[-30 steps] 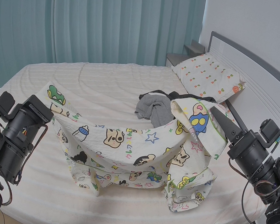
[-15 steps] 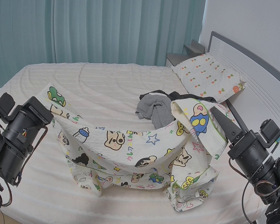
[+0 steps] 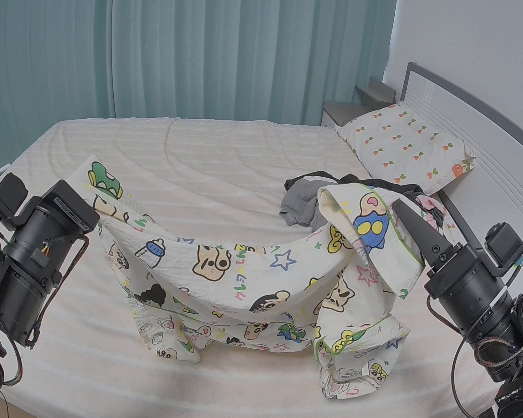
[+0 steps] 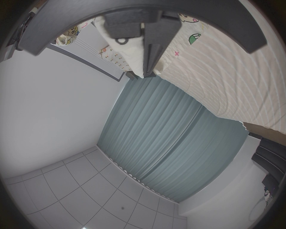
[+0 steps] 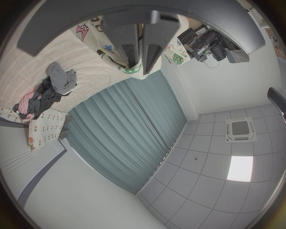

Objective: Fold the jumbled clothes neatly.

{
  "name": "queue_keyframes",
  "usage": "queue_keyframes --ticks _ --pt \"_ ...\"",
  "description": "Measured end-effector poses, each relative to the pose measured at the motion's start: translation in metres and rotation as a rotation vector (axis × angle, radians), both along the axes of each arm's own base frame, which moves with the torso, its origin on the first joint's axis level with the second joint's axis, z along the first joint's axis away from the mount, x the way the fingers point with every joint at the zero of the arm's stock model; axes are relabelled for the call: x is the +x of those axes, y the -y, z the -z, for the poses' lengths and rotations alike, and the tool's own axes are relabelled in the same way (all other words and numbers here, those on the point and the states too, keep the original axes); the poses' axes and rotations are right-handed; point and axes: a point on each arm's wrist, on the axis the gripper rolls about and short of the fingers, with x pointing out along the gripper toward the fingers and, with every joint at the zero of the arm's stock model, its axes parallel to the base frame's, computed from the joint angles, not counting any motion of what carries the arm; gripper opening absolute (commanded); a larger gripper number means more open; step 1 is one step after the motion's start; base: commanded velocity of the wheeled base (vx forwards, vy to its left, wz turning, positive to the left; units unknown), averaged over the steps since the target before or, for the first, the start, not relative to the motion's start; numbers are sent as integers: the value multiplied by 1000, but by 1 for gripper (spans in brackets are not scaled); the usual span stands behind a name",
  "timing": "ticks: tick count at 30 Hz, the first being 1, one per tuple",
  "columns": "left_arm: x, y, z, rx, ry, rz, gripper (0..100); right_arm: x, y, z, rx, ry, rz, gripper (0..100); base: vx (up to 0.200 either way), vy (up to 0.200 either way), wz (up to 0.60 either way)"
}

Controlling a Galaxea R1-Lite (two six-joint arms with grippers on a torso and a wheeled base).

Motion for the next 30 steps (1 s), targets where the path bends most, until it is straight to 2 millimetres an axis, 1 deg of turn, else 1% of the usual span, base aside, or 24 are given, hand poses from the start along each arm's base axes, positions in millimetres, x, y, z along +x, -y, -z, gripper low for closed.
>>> queue_keyframes --ticks 17,26,30 --pt "0 0 0 0 0 -1 0 -2 -2 0 1 0 -12 0 0 200 0" --pt "0 0 0 2 1 -2 0 -6 -3 -3 7 9 -25 0 0 0 0" --pt "-1 0 -1 2 3 0 0 -8 -3 -4 11 14 -30 0 -200 0 0"
